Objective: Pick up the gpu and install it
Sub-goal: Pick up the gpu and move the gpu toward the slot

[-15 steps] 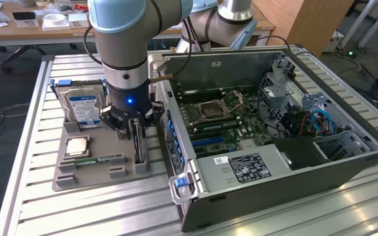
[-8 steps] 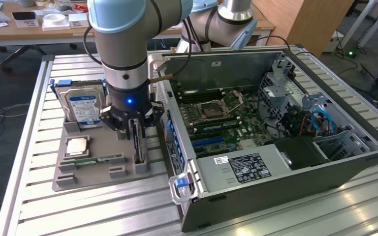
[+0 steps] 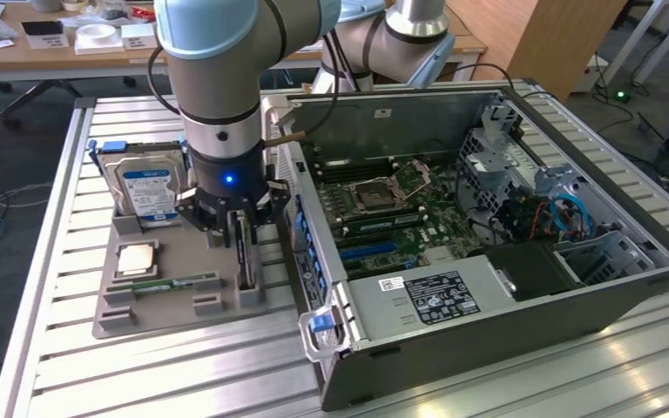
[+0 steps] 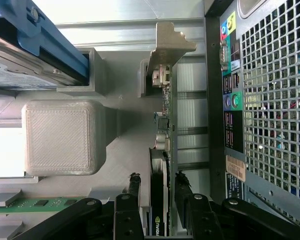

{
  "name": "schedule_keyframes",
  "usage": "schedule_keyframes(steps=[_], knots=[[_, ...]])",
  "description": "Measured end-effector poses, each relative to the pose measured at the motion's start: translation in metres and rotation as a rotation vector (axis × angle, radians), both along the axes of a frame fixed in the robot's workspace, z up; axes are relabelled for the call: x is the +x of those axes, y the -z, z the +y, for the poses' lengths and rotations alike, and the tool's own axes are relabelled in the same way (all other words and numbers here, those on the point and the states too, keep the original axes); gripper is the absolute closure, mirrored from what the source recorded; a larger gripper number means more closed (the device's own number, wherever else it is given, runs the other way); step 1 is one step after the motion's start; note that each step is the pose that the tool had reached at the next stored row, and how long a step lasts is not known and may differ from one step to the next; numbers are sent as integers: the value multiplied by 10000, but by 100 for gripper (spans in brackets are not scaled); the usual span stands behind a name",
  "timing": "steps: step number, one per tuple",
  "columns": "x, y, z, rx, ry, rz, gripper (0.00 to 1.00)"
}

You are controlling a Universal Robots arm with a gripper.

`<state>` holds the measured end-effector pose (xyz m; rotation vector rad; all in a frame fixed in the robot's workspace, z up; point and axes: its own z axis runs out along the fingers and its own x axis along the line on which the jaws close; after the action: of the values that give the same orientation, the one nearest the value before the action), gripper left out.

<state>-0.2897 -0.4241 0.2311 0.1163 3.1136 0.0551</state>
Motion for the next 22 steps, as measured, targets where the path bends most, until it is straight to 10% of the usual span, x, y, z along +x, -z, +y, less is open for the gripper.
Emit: schedule_keyframes(steps=[22], knots=[[0,0,0,0,1,0,74]])
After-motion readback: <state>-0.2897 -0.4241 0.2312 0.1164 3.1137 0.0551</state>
